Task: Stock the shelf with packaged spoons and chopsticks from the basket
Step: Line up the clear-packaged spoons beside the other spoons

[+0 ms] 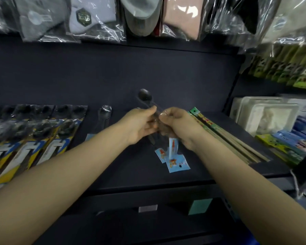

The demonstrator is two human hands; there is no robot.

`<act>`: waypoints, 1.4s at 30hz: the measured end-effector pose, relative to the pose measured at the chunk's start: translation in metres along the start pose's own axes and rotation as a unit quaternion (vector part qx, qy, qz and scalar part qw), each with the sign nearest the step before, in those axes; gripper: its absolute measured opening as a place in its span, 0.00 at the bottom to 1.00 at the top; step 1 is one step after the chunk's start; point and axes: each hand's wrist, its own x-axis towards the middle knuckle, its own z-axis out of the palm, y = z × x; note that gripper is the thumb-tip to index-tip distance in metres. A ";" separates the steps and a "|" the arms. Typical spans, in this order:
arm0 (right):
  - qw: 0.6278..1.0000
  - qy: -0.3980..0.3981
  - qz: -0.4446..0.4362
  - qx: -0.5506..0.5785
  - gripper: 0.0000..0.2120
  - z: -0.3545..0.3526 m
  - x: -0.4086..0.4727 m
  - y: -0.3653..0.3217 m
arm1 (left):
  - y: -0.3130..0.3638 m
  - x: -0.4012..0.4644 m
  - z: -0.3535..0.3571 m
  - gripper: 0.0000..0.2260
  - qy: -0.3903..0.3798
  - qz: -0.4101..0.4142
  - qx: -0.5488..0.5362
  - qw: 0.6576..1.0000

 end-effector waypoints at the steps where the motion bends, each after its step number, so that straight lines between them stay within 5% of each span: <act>1: 1.000 -0.023 0.001 0.020 0.04 0.003 -0.001 0.001 | 0.001 0.000 -0.003 0.09 0.029 0.024 0.013 0.999; 2: 0.998 -0.050 0.002 0.032 0.04 0.006 -0.002 0.001 | 0.003 0.000 -0.008 0.08 0.051 0.044 0.026 0.997; 6: 0.989 -0.135 -0.042 0.036 0.28 0.014 -0.009 0.004 | 0.012 -0.005 -0.030 0.06 0.087 0.070 0.037 0.993; 9: 0.978 -0.181 -0.095 -0.046 0.21 0.028 -0.015 0.004 | 0.017 -0.012 -0.048 0.07 0.099 0.063 0.037 0.992; 12: 0.956 -0.109 -0.200 -0.186 0.14 0.049 -0.015 0.010 | 0.018 -0.020 -0.066 0.05 0.104 0.048 0.046 0.992; 14: 0.881 -0.033 -0.361 -0.303 0.12 0.063 -0.012 0.019 | 0.017 -0.026 -0.077 0.06 0.107 0.040 0.073 0.991; 18: 0.667 0.129 -0.574 -0.457 0.07 0.087 -0.003 0.027 | 0.016 -0.040 -0.096 0.10 0.113 0.040 0.125 0.985; 20: 0.602 0.132 -0.629 -0.475 0.07 0.099 -0.003 0.024 | 0.013 -0.045 -0.105 0.19 0.136 0.078 0.188 0.969; 23: 0.550 0.059 -0.659 -0.509 0.08 0.113 -0.005 0.020 | 0.015 -0.055 -0.119 0.18 0.101 0.118 0.300 0.941; 27: 0.549 -0.012 -0.636 -0.542 0.07 0.129 -0.008 0.028 | 0.010 -0.062 -0.142 0.17 0.028 0.100 0.472 0.875; 30: 0.552 -0.077 -0.621 -0.551 0.05 0.136 -0.012 0.032 | 0.003 -0.064 -0.154 0.18 -0.014 0.076 0.500 0.863; 34: 0.567 -0.139 -0.570 -0.578 0.06 0.138 -0.018 0.029 | 0.003 -0.063 -0.166 0.18 -0.031 0.143 0.655 0.741; 39: 0.629 -0.230 -0.482 -0.564 0.16 0.137 -0.028 0.026 | 0.001 -0.063 -0.172 0.22 -0.103 0.145 0.720 0.670; 42: 0.717 -0.244 -0.413 -0.505 0.28 0.128 -0.028 0.026 | -0.003 -0.063 -0.178 0.23 -0.134 0.153 0.737 0.645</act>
